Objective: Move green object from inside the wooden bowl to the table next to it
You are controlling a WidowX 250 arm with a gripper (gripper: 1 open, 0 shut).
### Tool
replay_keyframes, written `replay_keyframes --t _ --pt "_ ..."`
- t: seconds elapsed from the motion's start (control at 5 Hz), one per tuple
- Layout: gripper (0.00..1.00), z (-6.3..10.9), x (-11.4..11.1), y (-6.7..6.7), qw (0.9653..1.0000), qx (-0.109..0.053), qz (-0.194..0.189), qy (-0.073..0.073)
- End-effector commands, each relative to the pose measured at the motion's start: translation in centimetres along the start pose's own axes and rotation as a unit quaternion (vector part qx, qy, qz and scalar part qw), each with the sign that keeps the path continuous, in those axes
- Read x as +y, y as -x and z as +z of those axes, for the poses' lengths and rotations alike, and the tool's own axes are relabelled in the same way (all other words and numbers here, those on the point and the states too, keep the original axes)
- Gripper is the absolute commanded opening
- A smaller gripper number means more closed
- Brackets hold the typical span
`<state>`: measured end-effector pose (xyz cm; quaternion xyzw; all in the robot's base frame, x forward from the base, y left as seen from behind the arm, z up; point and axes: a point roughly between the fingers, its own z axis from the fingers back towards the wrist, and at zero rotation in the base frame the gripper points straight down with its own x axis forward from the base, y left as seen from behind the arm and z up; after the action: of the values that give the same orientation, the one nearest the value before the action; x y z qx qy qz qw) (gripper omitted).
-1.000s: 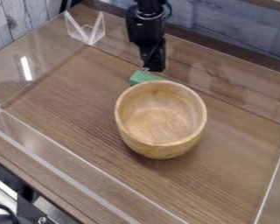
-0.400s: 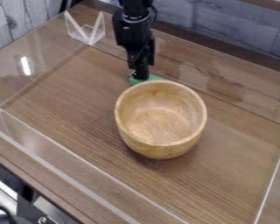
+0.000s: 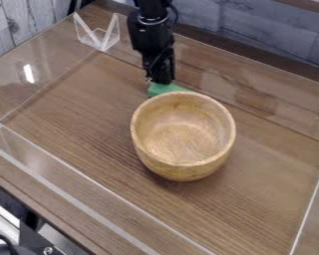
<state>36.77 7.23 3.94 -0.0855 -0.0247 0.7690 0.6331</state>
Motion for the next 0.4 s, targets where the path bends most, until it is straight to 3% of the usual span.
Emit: replay_keyframes --t 0.0,0.2 --pt "1.0 1.63 -1.45 -0.63 0.9996 0.002 -0.005 0.027" --pt "1.0 1.62 -1.5 -1.17 0.9997 0.006 -0.007 0.024"
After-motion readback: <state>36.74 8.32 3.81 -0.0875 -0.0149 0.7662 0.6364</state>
